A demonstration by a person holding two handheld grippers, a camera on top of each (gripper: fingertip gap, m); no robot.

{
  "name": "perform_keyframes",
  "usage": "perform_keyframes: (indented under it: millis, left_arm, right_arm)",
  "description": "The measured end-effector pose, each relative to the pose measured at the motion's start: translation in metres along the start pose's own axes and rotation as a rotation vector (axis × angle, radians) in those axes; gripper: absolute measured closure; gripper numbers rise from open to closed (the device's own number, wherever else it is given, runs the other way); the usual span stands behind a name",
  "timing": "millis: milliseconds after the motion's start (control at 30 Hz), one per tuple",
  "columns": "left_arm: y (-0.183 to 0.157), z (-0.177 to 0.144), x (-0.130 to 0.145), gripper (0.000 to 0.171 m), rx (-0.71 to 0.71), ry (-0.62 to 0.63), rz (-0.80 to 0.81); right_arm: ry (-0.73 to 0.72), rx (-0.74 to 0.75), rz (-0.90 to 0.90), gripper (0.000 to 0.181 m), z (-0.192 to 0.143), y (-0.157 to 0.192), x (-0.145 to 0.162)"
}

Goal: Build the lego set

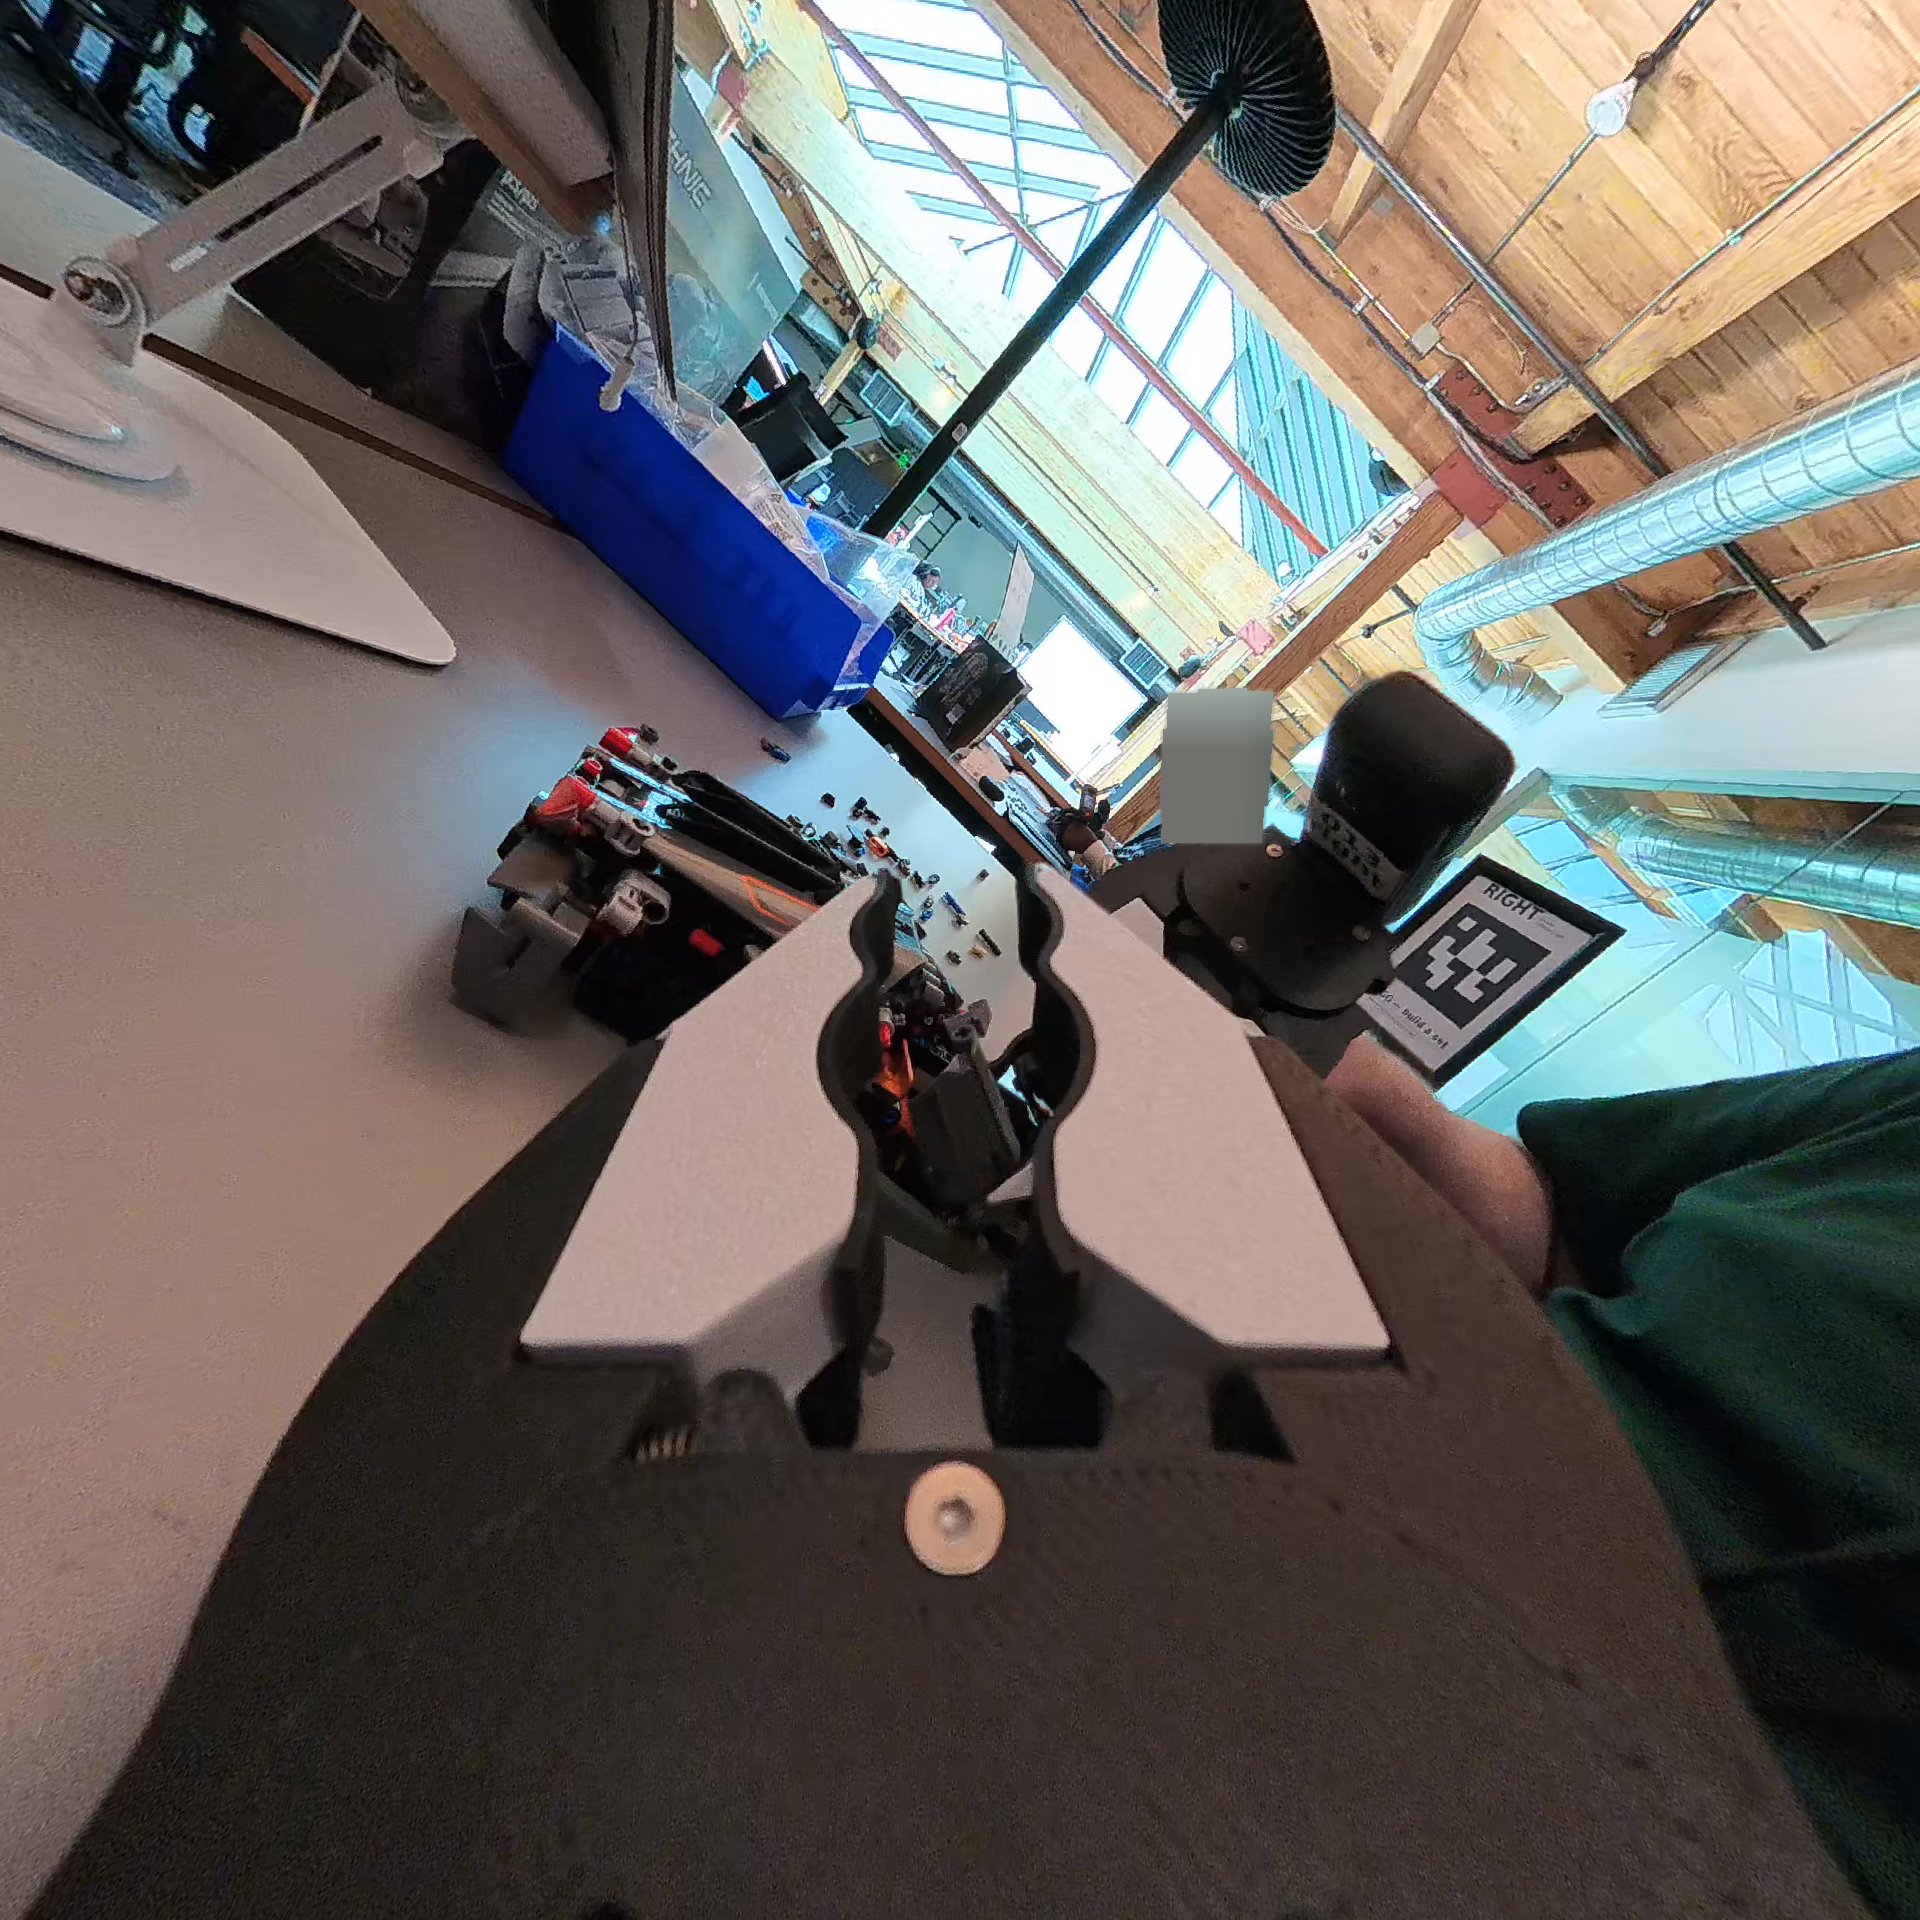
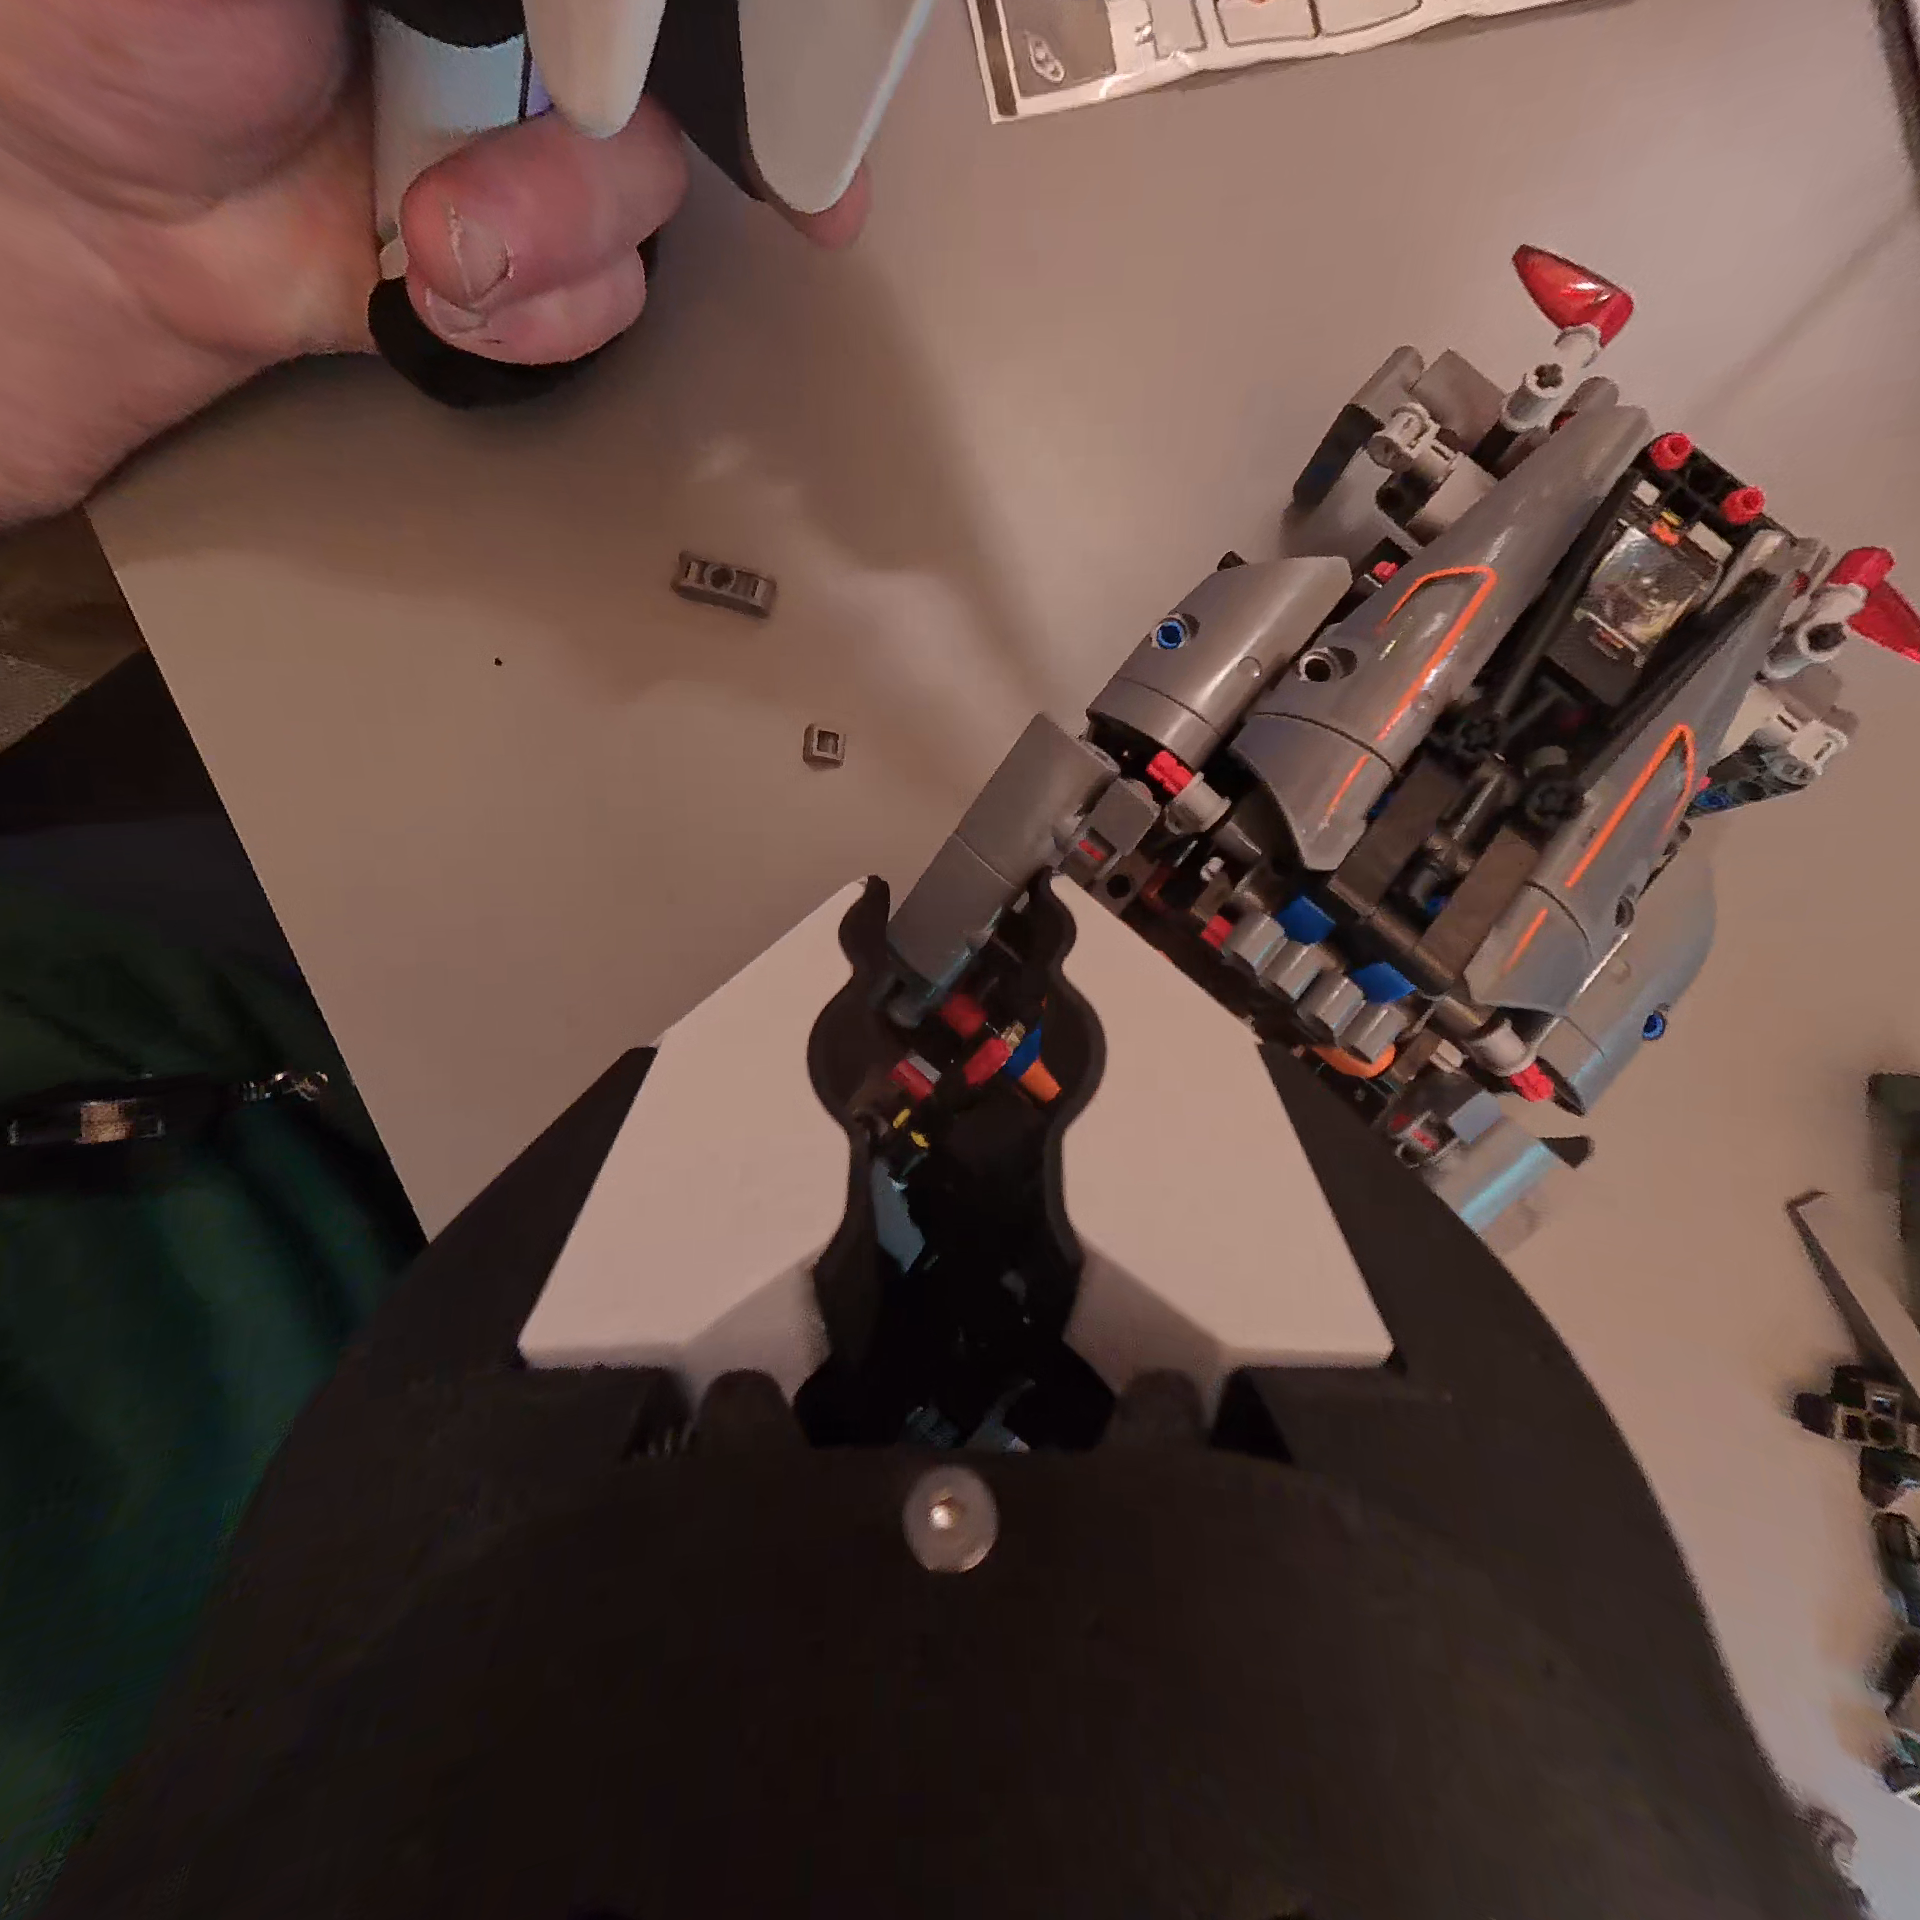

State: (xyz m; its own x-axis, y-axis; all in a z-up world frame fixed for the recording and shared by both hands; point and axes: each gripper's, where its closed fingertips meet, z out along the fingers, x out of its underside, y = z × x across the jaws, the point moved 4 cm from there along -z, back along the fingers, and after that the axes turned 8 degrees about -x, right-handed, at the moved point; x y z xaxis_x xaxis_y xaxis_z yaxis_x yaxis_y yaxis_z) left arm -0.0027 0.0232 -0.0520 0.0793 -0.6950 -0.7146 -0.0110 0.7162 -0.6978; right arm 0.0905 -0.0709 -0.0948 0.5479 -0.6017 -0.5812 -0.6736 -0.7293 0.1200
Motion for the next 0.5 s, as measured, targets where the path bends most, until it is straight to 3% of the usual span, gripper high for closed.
perform_keyframes:
  millis: [200,500]
  left_arm:
    - [-0.001,0.002,0.002,0.151,-0.005,0.017,0.017]
    - [-0.002,0.006,0.007,0.152,-0.018,0.047,0.040]
  right_arm:
    - [-0.075,0.044,-0.071,0.156,-0.009,0.003,0.010]
    - [-0.055,0.065,-0.112,0.156,-0.015,0.007,0.020]
